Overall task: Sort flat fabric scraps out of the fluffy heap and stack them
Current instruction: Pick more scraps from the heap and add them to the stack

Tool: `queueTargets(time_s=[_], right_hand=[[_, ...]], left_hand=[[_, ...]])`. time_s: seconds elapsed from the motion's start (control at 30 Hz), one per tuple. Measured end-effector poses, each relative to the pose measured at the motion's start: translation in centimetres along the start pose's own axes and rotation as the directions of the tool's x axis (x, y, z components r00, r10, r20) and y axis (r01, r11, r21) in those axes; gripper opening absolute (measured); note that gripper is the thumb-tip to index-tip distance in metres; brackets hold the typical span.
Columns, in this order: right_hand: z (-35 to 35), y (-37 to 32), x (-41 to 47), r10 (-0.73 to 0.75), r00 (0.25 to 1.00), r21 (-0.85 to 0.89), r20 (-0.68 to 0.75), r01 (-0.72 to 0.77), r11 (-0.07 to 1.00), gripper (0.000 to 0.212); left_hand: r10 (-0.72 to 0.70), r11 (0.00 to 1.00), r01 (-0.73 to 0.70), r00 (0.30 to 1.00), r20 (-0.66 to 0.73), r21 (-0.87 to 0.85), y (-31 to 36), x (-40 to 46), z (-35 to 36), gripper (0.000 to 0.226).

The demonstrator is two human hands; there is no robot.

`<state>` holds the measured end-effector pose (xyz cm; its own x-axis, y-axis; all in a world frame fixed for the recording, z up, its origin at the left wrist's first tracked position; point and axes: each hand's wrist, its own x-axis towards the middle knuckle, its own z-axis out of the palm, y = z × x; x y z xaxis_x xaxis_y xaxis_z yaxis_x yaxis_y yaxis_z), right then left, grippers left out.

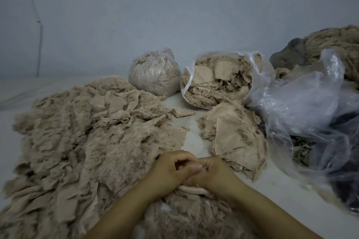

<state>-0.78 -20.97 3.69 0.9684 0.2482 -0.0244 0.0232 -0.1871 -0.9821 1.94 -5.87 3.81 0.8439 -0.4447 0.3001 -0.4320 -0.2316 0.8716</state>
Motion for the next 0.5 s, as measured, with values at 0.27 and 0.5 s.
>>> queueTargets(time_s=[0.27,0.5], right_hand=[[-0.3,-0.4,0.2,-0.143,0.960,0.160,-0.243,0.185,0.970,0.027],[-1.2,0.1,0.6,-0.075,0.959,0.512,-0.272,0.210,0.833,0.024]], left_hand=[[-0.335,0.842,0.173,0.911,-0.242,-0.512,-0.5,0.2,0.4,0.030],[-0.300,0.754,0.203,0.952,-0.053,-0.625,-0.8,-0.5,0.8,0.017]])
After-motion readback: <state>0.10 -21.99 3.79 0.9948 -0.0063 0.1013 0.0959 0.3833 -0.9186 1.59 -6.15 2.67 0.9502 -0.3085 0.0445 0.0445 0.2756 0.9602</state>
